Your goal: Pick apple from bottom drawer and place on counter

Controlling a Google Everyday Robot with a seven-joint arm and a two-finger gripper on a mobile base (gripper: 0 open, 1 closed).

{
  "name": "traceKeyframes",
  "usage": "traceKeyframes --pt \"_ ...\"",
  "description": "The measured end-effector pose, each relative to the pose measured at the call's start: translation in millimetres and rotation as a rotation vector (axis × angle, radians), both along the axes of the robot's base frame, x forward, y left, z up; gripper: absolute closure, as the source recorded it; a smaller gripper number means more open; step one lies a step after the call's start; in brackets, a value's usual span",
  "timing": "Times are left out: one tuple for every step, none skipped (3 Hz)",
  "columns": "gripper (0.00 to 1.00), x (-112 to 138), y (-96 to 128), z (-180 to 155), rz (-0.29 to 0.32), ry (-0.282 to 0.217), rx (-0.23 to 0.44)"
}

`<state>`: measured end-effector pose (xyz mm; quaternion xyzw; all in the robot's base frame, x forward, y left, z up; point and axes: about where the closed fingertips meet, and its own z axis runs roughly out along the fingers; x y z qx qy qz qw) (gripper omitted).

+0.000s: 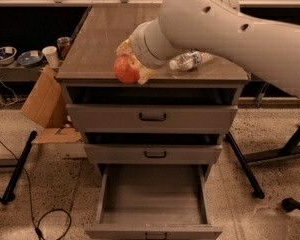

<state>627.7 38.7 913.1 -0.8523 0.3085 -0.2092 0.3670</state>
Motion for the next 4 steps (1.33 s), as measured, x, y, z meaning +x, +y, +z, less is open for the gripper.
traceKeyframes --pt "1.00 26 12 12 -0.011 -0.026 -0.007" --pt "1.00 51 30 22 -0.018 -0.041 -0.013" --pt "1.00 73 47 25 -0.033 -0.043 -0.022" --pt "1.00 90 62 21 -0.042 -0.030 -0.040"
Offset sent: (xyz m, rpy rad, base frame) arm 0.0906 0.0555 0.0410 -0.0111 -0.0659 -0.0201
